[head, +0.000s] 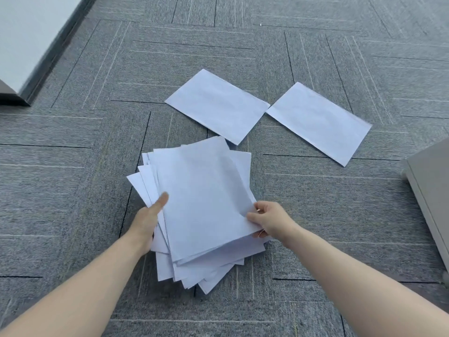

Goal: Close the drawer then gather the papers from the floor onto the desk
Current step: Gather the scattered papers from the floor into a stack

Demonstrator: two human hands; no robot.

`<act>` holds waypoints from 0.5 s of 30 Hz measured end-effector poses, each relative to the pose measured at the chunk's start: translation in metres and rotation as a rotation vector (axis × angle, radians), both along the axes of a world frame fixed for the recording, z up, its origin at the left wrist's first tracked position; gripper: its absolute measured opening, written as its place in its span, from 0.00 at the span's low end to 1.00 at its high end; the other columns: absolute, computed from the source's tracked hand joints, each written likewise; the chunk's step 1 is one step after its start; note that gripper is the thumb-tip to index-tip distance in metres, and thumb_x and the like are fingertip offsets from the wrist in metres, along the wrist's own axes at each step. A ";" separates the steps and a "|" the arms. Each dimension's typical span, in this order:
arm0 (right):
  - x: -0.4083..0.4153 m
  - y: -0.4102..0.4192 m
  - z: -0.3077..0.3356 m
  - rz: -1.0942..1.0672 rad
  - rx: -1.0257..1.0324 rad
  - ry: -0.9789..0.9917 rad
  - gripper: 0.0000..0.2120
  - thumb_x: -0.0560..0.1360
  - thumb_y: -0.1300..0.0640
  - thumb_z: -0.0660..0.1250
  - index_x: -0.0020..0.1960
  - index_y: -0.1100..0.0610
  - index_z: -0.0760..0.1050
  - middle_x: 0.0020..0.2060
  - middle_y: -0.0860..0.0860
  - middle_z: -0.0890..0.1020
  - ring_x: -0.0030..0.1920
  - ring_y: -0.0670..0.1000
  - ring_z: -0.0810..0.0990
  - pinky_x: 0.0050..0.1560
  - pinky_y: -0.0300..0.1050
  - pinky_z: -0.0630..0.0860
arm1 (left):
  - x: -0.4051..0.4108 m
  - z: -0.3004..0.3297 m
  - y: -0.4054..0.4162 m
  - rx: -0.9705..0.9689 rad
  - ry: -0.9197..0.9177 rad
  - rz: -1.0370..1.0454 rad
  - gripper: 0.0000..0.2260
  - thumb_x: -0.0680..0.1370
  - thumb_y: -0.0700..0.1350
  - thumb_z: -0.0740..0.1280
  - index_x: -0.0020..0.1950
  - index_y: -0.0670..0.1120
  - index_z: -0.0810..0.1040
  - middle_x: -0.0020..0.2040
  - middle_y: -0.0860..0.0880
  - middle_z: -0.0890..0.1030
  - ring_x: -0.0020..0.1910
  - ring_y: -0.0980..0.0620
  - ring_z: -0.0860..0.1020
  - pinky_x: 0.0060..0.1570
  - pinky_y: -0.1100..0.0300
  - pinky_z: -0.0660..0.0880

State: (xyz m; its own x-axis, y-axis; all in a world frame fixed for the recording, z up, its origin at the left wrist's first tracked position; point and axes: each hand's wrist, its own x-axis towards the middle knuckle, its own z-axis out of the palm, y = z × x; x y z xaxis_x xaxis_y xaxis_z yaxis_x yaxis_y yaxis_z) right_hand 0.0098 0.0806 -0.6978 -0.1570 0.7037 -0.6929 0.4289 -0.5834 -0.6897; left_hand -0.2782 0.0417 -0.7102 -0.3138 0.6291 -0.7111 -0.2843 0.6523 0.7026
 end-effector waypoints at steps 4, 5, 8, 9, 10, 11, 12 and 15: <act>-0.003 0.009 -0.004 0.120 0.077 -0.237 0.12 0.77 0.51 0.66 0.46 0.60 0.79 0.36 0.52 0.81 0.31 0.52 0.79 0.28 0.43 0.78 | 0.009 -0.010 0.005 -0.012 0.080 -0.042 0.09 0.73 0.37 0.72 0.52 0.38 0.81 0.54 0.37 0.83 0.50 0.40 0.82 0.58 0.42 0.76; 0.001 0.017 -0.004 0.131 0.128 -0.339 0.12 0.77 0.48 0.64 0.43 0.56 0.79 0.34 0.50 0.82 0.30 0.52 0.80 0.31 0.46 0.80 | 0.009 -0.013 0.007 -0.014 0.095 -0.038 0.10 0.72 0.35 0.72 0.53 0.37 0.81 0.54 0.37 0.83 0.50 0.40 0.82 0.58 0.41 0.76; 0.020 0.050 -0.005 0.116 0.320 -0.587 0.10 0.77 0.49 0.60 0.41 0.50 0.76 0.34 0.49 0.83 0.33 0.52 0.80 0.39 0.50 0.81 | 0.008 -0.018 0.014 -0.017 0.119 -0.025 0.13 0.72 0.35 0.72 0.56 0.34 0.80 0.53 0.38 0.83 0.51 0.40 0.82 0.58 0.42 0.76; 0.027 0.062 -0.005 0.103 0.369 -0.657 0.09 0.78 0.50 0.59 0.44 0.50 0.77 0.36 0.49 0.83 0.34 0.51 0.80 0.39 0.49 0.80 | 0.009 -0.019 0.017 -0.013 0.121 -0.014 0.13 0.72 0.35 0.72 0.56 0.34 0.80 0.53 0.38 0.83 0.51 0.39 0.82 0.58 0.43 0.76; 0.033 0.075 -0.004 0.096 0.411 -0.723 0.09 0.78 0.52 0.59 0.47 0.51 0.77 0.38 0.49 0.82 0.36 0.51 0.80 0.38 0.48 0.80 | 0.009 -0.019 0.021 -0.007 0.120 -0.006 0.13 0.72 0.34 0.72 0.56 0.34 0.80 0.52 0.38 0.83 0.51 0.39 0.82 0.57 0.43 0.77; 0.039 0.087 -0.004 0.101 0.445 -0.784 0.09 0.79 0.53 0.58 0.49 0.52 0.76 0.40 0.49 0.82 0.38 0.51 0.80 0.39 0.48 0.79 | 0.010 -0.020 0.026 -0.001 0.111 0.001 0.13 0.72 0.34 0.72 0.56 0.34 0.80 0.52 0.37 0.83 0.51 0.39 0.82 0.57 0.43 0.77; 0.044 0.098 -0.004 0.114 0.478 -0.841 0.09 0.79 0.54 0.57 0.52 0.53 0.76 0.43 0.50 0.82 0.40 0.52 0.80 0.41 0.48 0.79 | 0.010 -0.020 0.030 0.007 0.104 0.007 0.13 0.71 0.34 0.72 0.55 0.34 0.80 0.52 0.37 0.83 0.51 0.39 0.82 0.57 0.42 0.77; 0.057 0.127 -0.005 0.169 0.545 -0.990 0.13 0.78 0.59 0.57 0.60 0.57 0.74 0.54 0.54 0.79 0.52 0.56 0.78 0.46 0.49 0.76 | 0.011 -0.022 0.042 0.016 0.087 0.031 0.13 0.71 0.33 0.72 0.56 0.34 0.80 0.52 0.37 0.83 0.51 0.38 0.82 0.57 0.41 0.76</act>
State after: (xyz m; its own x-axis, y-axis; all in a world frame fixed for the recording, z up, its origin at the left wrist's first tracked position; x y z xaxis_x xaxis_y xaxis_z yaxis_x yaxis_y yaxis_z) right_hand 0.0664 0.2080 -0.7029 0.1668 0.9705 -0.1741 0.9697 -0.1935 -0.1493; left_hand -0.2676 0.0839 -0.7324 -0.3940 0.6289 -0.6703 -0.2417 0.6327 0.7357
